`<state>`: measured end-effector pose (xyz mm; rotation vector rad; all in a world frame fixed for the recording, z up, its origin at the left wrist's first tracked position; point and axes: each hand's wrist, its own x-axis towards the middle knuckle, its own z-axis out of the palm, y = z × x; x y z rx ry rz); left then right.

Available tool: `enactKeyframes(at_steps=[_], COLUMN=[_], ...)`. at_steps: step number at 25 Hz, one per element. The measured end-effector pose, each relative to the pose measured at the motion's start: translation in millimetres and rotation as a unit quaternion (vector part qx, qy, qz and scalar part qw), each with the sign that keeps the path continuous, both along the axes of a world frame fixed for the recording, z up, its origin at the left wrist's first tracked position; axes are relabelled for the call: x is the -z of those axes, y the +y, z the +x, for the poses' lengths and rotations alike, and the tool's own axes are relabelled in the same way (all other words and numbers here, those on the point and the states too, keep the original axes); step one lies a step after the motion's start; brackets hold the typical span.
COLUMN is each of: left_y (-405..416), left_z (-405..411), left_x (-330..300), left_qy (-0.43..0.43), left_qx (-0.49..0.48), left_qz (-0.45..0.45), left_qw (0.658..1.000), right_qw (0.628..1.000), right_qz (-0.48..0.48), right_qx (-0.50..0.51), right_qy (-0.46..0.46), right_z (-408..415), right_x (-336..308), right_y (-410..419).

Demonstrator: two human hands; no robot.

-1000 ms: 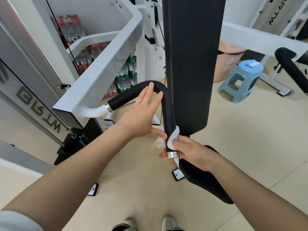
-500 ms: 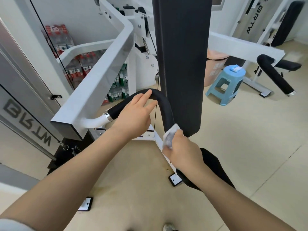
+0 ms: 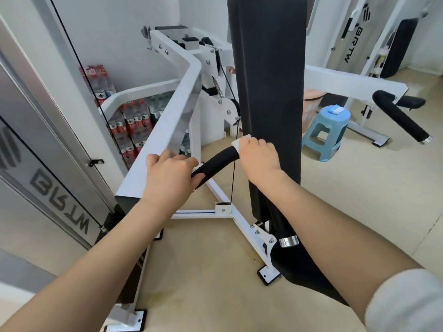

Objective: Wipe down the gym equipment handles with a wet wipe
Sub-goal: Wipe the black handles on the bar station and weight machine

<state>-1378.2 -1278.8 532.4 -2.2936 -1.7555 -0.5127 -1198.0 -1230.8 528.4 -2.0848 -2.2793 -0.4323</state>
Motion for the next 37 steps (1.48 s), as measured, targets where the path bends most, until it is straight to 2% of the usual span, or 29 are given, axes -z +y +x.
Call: enactKeyframes(at_steps=[2, 4, 5, 6, 8, 11, 13, 15, 16, 18, 20, 23, 24, 25, 26, 27, 28, 29, 30, 32, 34, 35, 37], left_y=[-4.7, -7.7, -8.5, -9.9, -16.6, -22.1, -19.6, -15.7, -12.6, -8.7, -7.6, -3.8, -2.7, 0.7, 1.6, -0.9, -3.0, -3.8, -3.1, -1.3, -2.2, -2.6, -5.2], left_z=[-14.1, -24.1, -29.3, -34.9, -43.9, -48.0, -45.5, -43.0, -42.6, -40.6, -34.5, -26.9, -26.7, -27.2, -26.4, -24.7, -23.5, -22.1, -20.5, -17.4, -20.3, -21.5, -18.0], left_x=[6.0, 9.7, 12.5, 15.2, 19.0, 19.1, 20.5, 21.7, 22.6, 24.6, 27.2, 28.9, 27.8, 30.1, 28.6, 25.9, 25.3, 24.0, 24.4, 23.6, 20.0, 20.4, 19.3], left_qy=[0.045, 0.052, 0.044, 0.041, 0.03, -0.058, -0.078, -0.055, -0.035, 0.01, 0.057, 0.097, 0.1, 0.102, 0.101, 0.103, 0.104, 0.102, 0.097, 0.084, 0.093, 0.095, 0.077], left_qx=[0.008, -0.004, -0.008, -0.007, 0.0, 0.0, -0.003, 0.009, 0.016, 0.029, 0.036, 0.054, 0.06, 0.06, 0.056, 0.055, 0.053, 0.046, 0.028, 0.006, -0.009, -0.016, -0.022], left_qz=[0.002, 0.009, 0.02, 0.025, 0.029, -0.016, -0.001, 0.025, 0.041, 0.057, 0.045, 0.03, 0.023, 0.019, 0.013, 0.003, -0.009, -0.02, -0.029, -0.078, -0.082, -0.087, -0.102], left_qw=[0.999, 0.999, 0.999, 0.999, 0.999, 0.998, 0.997, 0.998, 0.998, 0.998, 0.997, 0.993, 0.993, 0.993, 0.993, 0.993, 0.993, 0.994, 0.994, 0.993, 0.992, 0.992, 0.991], right_qw=[0.991, 0.953, 0.931, 0.922, 0.929, 0.947, 0.929, 0.92, 0.937, 0.977, 0.985, 0.952, 0.947, 0.955, 0.974, 0.989, 0.994, 0.994, 0.991, 0.964, 0.941, 0.947, 0.977], right_qz=[0.009, -0.004, -0.008, -0.009, -0.02, 0.047, 0.039, 0.055, 0.057, 0.044, 0.058, 0.037, 0.035, 0.022, -0.024, -0.031, 0.002, 0.035, 0.028, 0.012, 0.044, 0.036, 0.012], right_qx=[-0.124, -0.285, -0.34, -0.354, -0.325, -0.272, -0.31, -0.345, -0.31, -0.173, -0.122, -0.28, -0.297, -0.278, -0.2, -0.114, -0.066, -0.062, -0.096, -0.247, -0.318, -0.304, -0.198], right_qy=[-0.053, -0.106, -0.131, -0.154, -0.174, -0.163, -0.197, -0.177, -0.153, -0.113, -0.106, -0.117, -0.117, -0.103, -0.107, -0.091, -0.092, -0.08, -0.084, -0.096, -0.107, -0.095, -0.075], right_z=[-24.7, -58.1, -70.4, -77.2, -72.1, -69.0, -82.6, -71.9, -58.5, -31.7, -28.9, -71.3, -67.7, -55.4, -39.7, -22.5, -10.0, -9.9, -22.1, -61.5, -66.6, -53.6, -20.0], right_x=[-3.0, 6.5, 10.1, 10.5, 8.2, 11.8, 31.0, 30.2, 21.4, 2.3, 8.6, 29.6, 26.4, 19.5, 8.3, -2.4, -4.1, 0.1, 6.2, 24.5, 26.5, 20.1, 8.1], right_y=[0.3, -16.4, -23.7, -24.0, -12.4, -13.5, -22.2, -19.0, -11.8, 1.4, 5.3, -11.8, -8.1, -1.0, 5.3, 10.3, 13.7, 11.7, 8.0, -9.4, -9.6, -2.6, 5.7])
